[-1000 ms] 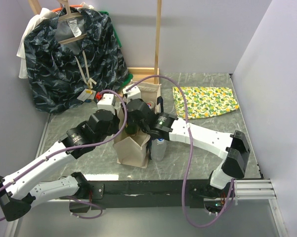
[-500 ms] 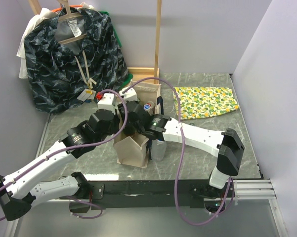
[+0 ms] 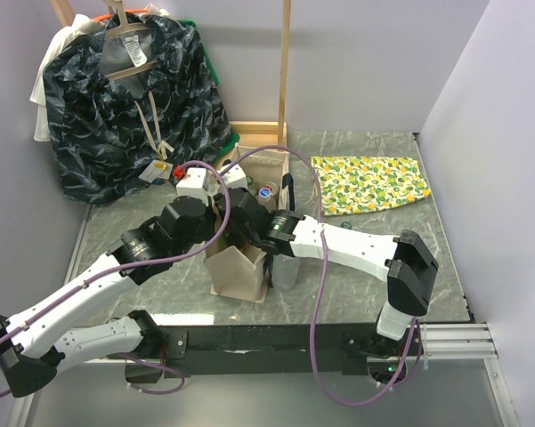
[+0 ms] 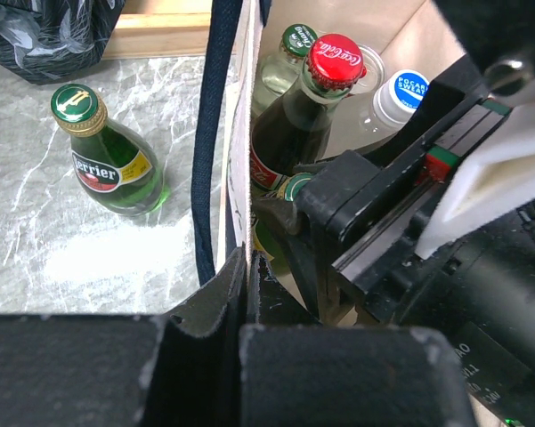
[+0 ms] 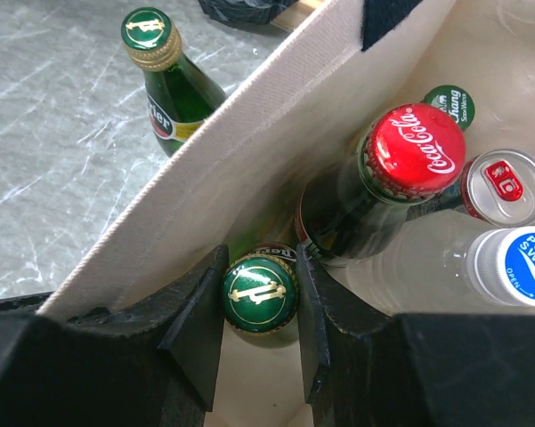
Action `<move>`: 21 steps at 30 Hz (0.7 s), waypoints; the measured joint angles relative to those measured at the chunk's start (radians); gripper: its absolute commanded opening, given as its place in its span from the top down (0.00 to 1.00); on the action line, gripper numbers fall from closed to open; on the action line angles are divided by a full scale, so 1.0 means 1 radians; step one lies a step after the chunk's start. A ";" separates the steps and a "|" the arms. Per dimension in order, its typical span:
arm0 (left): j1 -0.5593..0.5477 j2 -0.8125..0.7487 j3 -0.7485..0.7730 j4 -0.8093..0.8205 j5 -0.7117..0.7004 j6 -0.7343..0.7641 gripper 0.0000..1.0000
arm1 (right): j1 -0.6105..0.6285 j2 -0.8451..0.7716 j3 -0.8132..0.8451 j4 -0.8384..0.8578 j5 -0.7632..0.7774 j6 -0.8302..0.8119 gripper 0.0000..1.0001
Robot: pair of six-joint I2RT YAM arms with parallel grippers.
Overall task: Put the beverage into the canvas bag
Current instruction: Place the drink in the canvas bag.
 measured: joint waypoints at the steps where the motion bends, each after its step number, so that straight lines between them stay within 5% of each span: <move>1: 0.000 0.000 0.000 0.000 0.000 0.000 0.99 | 0.000 0.001 0.000 0.000 0.000 0.000 1.00; 21: 0.000 0.000 0.000 -0.002 -0.001 0.001 0.87 | 0.000 0.018 0.002 -0.042 0.014 0.040 0.95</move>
